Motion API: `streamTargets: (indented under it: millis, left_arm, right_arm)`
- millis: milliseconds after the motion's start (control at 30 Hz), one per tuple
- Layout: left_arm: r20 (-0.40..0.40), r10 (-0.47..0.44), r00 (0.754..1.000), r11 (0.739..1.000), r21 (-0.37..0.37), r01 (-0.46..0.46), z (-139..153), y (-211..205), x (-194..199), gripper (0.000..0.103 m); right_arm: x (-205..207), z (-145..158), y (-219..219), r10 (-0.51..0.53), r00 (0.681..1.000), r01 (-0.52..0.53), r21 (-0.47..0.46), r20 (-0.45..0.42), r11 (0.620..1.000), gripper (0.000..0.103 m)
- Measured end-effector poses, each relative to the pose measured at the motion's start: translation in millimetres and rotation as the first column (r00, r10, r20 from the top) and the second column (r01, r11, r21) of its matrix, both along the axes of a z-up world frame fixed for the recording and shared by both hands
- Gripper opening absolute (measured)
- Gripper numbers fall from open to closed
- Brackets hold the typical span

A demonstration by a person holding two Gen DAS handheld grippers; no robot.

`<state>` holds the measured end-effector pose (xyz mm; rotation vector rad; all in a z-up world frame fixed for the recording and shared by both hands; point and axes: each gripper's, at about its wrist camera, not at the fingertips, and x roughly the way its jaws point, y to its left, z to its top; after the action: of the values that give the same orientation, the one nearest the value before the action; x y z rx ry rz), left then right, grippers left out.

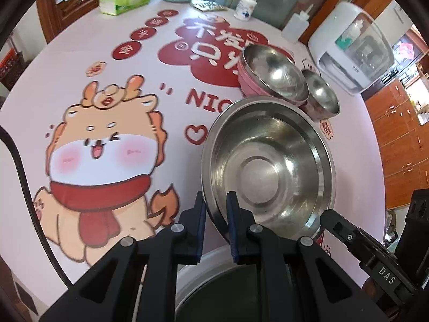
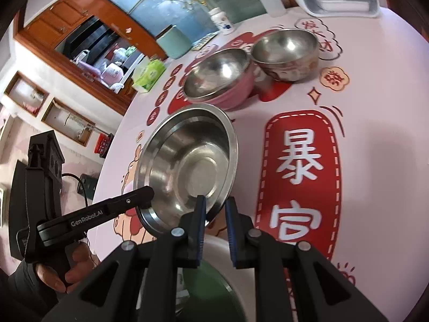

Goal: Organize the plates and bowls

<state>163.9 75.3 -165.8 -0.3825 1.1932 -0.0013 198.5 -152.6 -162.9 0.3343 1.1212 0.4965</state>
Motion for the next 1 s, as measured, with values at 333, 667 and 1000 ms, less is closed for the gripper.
streamTargets:
  millis: [333, 667, 1000]
  left_arm:
    - [0.094, 0.068, 0.993, 0.998, 0.002, -0.068, 26.4, 44.4, -61.2, 0.013]
    - [0.124, 0.116, 0.985, 0.993, 0.022, -0.12, 41.9, 90.2, -115.5, 0.013]
    - [0.069, 0.103, 0.992, 0.994, 0.012, -0.104, 29.5, 125.5, -161.2, 0.016]
  right_arm:
    - [-29.4, 18.0, 45.3, 0.103, 0.993, -0.102, -0.025, 0.053, 0.994, 0.016]
    - [-64.3, 31.2, 102.3, 0.21, 0.973, -0.204, -0.073, 0.093, 0.976, 0.018]
    - [-102.9, 24.4, 146.4, 0.275, 0.959, -0.262, -0.15, 0.068, 0.953, 0.019]
